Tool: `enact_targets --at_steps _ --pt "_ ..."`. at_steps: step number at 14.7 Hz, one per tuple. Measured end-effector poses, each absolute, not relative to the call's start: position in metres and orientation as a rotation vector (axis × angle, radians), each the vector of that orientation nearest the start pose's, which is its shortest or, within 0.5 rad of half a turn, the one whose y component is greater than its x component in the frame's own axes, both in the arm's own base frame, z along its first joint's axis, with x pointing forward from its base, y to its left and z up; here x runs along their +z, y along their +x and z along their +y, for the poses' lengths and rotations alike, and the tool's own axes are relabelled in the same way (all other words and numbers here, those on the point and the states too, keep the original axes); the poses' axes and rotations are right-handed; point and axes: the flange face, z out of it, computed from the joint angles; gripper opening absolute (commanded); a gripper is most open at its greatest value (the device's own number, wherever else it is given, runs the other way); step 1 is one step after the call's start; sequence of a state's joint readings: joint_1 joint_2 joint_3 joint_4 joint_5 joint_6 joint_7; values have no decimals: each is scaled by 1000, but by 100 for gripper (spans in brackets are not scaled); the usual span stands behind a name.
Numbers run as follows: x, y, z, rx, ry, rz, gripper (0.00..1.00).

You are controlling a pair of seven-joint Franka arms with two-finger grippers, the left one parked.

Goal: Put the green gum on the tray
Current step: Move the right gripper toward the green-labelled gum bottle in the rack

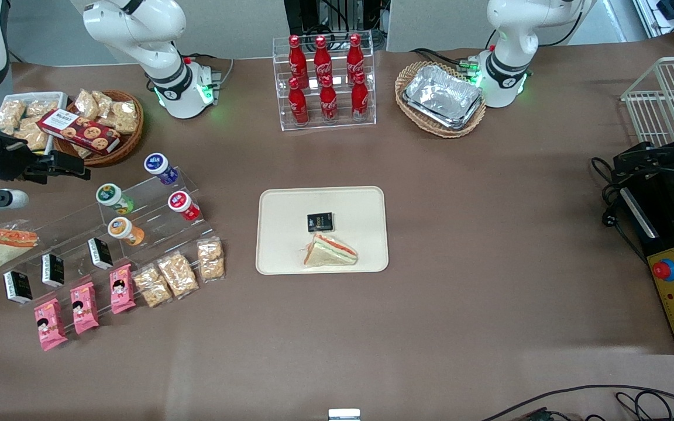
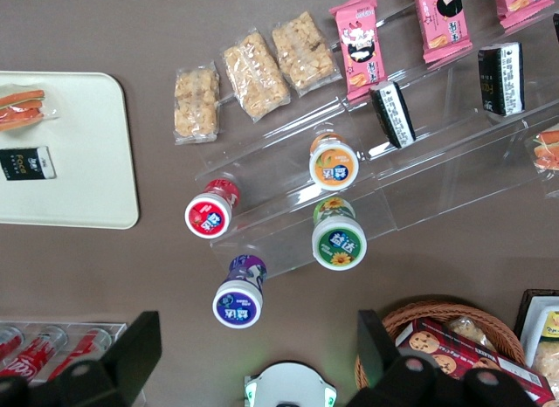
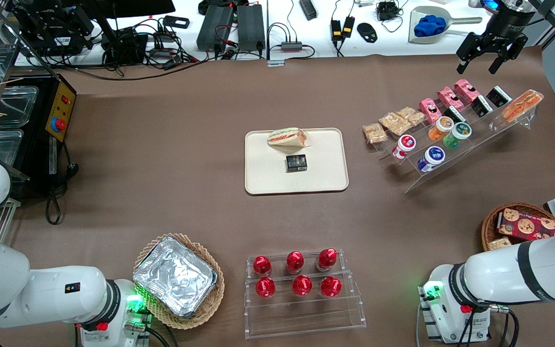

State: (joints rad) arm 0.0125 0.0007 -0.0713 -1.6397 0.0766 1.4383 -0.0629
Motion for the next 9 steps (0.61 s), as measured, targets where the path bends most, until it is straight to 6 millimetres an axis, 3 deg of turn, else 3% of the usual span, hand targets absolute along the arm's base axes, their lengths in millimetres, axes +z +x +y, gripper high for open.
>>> enact_targets --at_steps 5,9 --pt "578 523 -36 234 -3039 13 100" --pt "530 502 -40 178 -3061 -13 100"
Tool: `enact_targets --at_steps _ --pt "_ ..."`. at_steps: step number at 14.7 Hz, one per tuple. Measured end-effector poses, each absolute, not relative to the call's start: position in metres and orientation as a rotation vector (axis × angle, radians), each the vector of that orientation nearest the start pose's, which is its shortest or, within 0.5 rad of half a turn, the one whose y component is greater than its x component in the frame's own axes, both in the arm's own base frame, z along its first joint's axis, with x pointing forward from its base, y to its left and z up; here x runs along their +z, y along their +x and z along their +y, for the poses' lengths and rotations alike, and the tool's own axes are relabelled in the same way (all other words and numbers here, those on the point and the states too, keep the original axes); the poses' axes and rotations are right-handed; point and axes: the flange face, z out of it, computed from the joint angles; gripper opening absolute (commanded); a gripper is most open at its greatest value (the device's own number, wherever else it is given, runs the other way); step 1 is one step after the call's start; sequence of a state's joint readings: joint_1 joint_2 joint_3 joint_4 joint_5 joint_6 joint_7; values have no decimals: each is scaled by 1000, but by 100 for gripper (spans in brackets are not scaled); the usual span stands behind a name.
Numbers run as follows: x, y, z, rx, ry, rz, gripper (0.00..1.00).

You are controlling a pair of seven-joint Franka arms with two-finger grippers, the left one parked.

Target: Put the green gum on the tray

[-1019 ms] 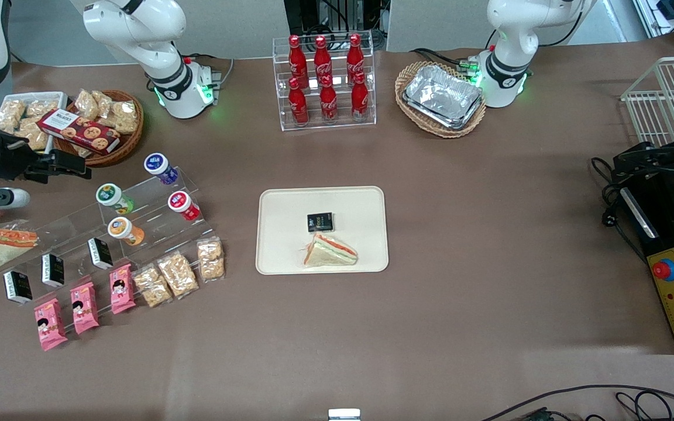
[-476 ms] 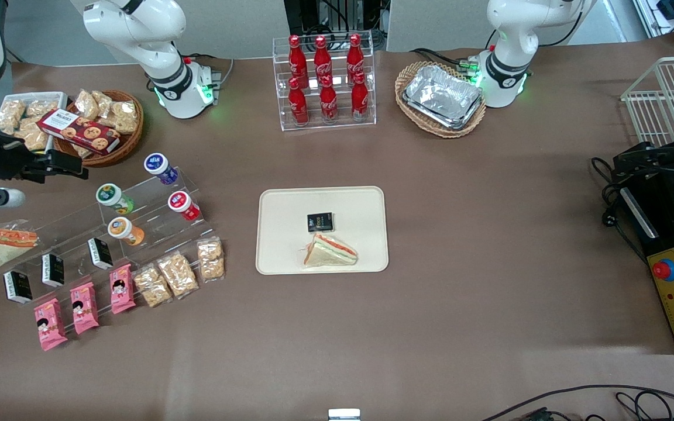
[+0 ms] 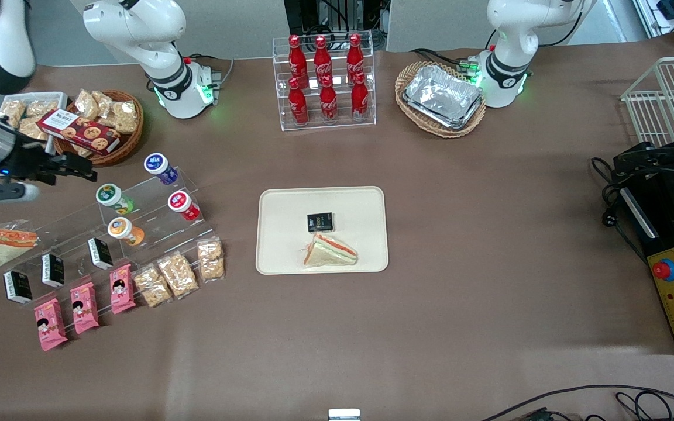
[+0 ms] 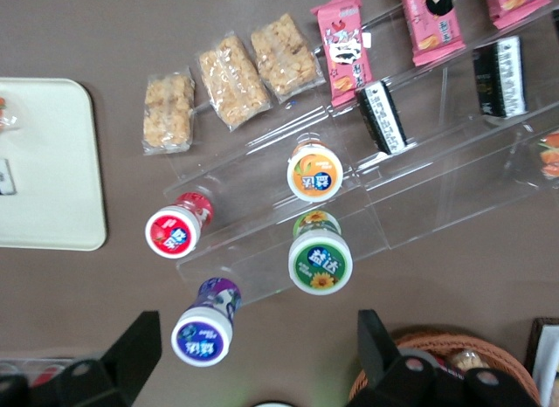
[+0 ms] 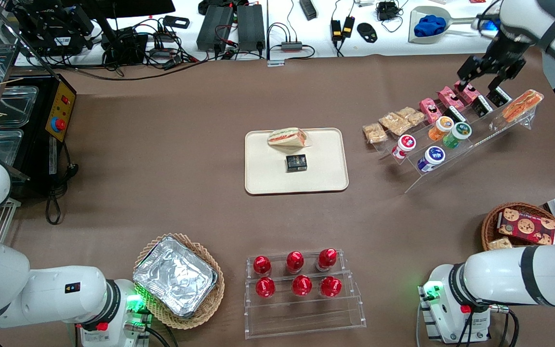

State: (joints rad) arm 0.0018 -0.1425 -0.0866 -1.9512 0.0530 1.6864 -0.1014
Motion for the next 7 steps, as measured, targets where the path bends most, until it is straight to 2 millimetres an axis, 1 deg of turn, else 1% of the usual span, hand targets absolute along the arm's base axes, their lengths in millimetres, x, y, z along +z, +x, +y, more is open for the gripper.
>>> enact_targets --at_steps 3,7 --pt "482 494 -50 152 -3059 -52 100" --pt "432 484 -60 112 -3060 -96 100"
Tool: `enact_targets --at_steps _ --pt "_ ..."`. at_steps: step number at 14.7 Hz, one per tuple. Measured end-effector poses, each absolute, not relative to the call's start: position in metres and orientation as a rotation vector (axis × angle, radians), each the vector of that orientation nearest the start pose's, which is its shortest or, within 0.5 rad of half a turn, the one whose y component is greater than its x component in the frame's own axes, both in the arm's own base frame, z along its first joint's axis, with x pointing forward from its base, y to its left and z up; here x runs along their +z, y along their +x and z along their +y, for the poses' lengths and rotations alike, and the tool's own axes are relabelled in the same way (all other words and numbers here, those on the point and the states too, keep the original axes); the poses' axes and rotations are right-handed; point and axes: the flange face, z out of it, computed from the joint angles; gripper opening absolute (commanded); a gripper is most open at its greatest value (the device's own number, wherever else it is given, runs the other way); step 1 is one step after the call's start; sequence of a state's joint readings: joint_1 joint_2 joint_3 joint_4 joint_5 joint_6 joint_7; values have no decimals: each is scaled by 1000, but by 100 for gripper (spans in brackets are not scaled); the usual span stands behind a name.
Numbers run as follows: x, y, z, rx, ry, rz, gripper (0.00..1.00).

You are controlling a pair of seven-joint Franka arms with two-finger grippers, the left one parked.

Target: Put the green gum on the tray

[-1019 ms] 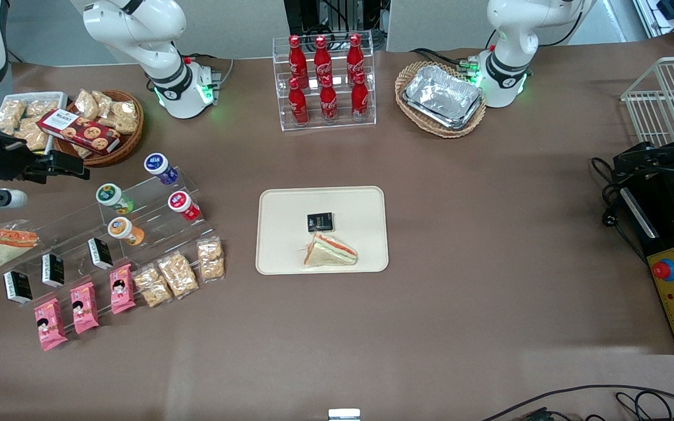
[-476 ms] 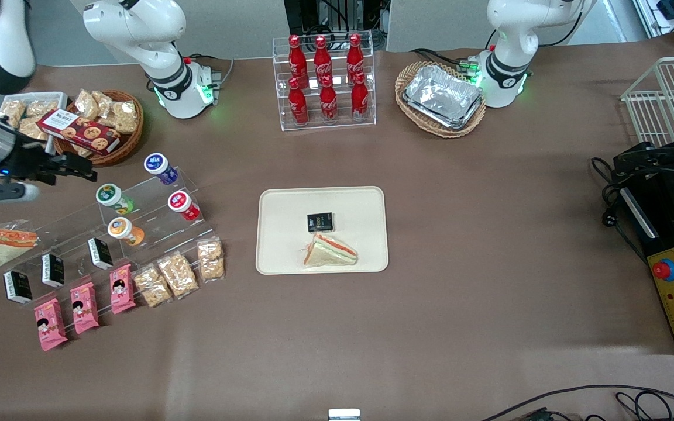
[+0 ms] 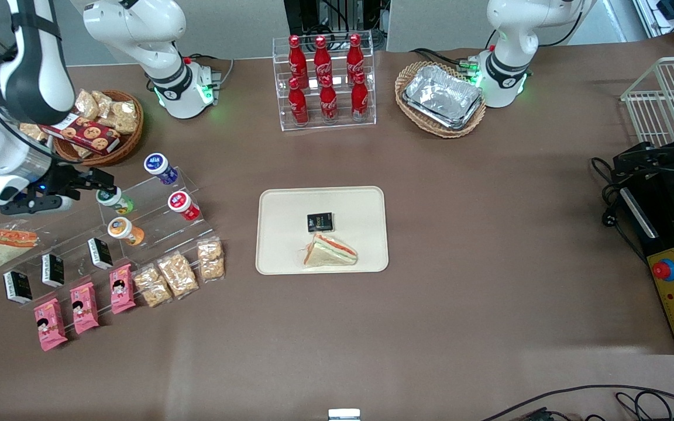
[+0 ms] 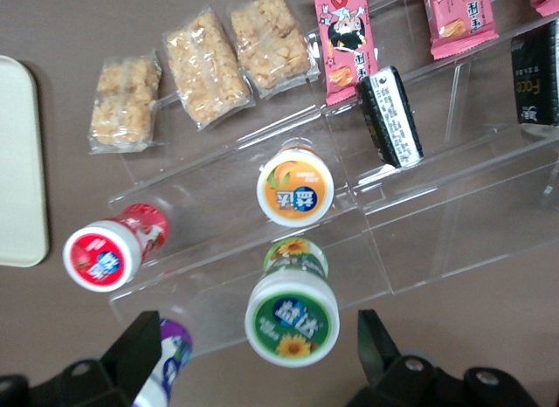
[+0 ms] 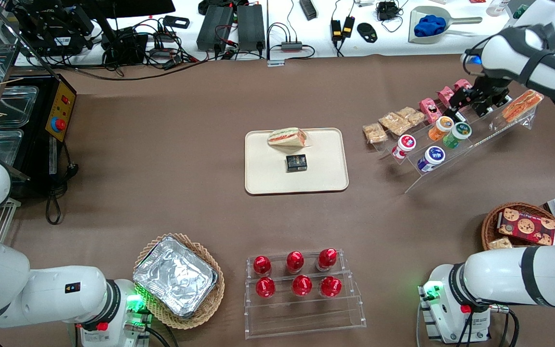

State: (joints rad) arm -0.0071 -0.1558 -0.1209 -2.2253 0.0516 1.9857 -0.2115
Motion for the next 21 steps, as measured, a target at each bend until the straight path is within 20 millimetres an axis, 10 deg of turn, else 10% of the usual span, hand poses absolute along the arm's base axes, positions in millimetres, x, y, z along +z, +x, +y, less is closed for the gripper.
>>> enact_targets --at_steps 8,15,21 --pt "393 470 -64 105 -3059 -122 95" --pt "379 464 -63 107 -3057 -165 16" --pt "389 468 -64 98 -3057 -172 14"
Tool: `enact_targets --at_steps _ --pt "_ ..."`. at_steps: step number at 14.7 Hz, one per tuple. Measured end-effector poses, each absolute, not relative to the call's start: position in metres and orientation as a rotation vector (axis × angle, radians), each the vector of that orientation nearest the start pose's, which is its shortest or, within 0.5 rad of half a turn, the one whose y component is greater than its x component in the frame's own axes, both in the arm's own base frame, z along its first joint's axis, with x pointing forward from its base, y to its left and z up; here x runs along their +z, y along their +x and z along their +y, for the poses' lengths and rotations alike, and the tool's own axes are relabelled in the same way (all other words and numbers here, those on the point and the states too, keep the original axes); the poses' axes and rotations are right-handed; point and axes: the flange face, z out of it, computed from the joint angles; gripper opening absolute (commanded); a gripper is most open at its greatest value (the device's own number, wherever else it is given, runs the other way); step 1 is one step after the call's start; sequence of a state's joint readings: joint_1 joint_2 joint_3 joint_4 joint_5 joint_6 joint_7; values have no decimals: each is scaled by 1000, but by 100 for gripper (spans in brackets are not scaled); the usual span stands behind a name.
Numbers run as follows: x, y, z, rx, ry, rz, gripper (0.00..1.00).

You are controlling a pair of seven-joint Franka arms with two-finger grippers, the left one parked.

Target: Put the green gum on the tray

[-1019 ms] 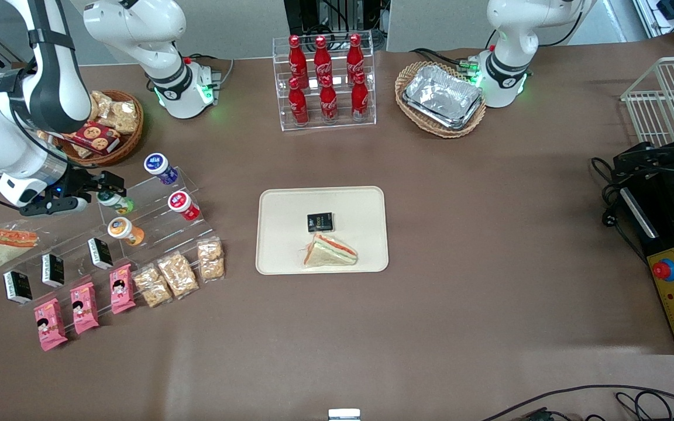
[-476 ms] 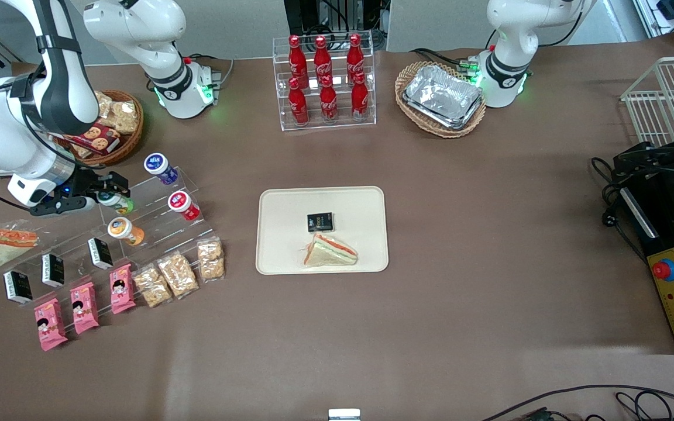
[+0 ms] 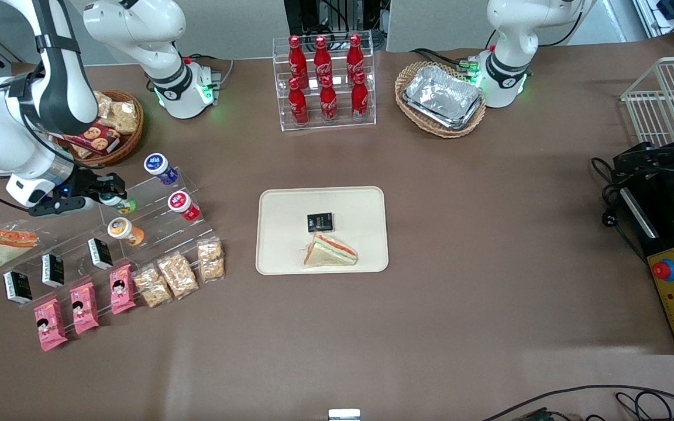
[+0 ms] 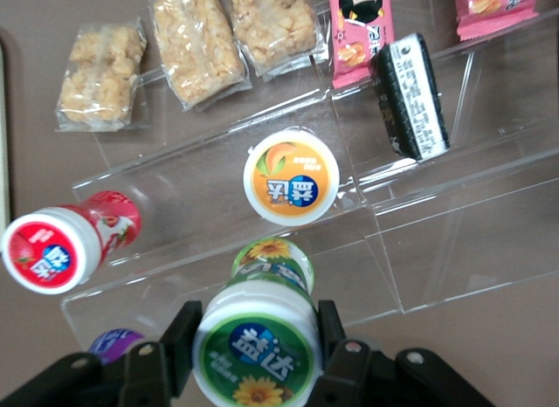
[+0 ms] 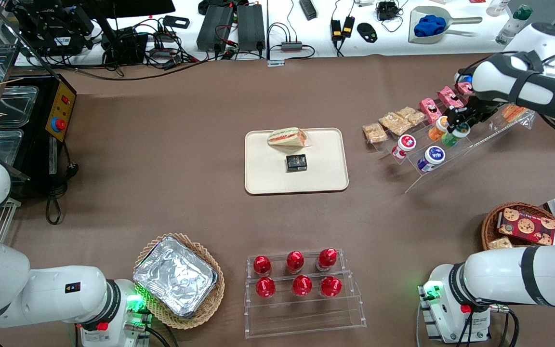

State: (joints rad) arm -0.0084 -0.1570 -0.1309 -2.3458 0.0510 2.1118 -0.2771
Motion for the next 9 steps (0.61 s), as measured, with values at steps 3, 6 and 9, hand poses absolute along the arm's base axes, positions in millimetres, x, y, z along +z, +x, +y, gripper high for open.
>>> enact_targets --at_steps 3,6,9 --pt "432 479 -64 146 -3044 -186 14" --pt "490 487 -64 168 -3035 -202 14" --pt "535 489 -60 191 -3031 -215 14"
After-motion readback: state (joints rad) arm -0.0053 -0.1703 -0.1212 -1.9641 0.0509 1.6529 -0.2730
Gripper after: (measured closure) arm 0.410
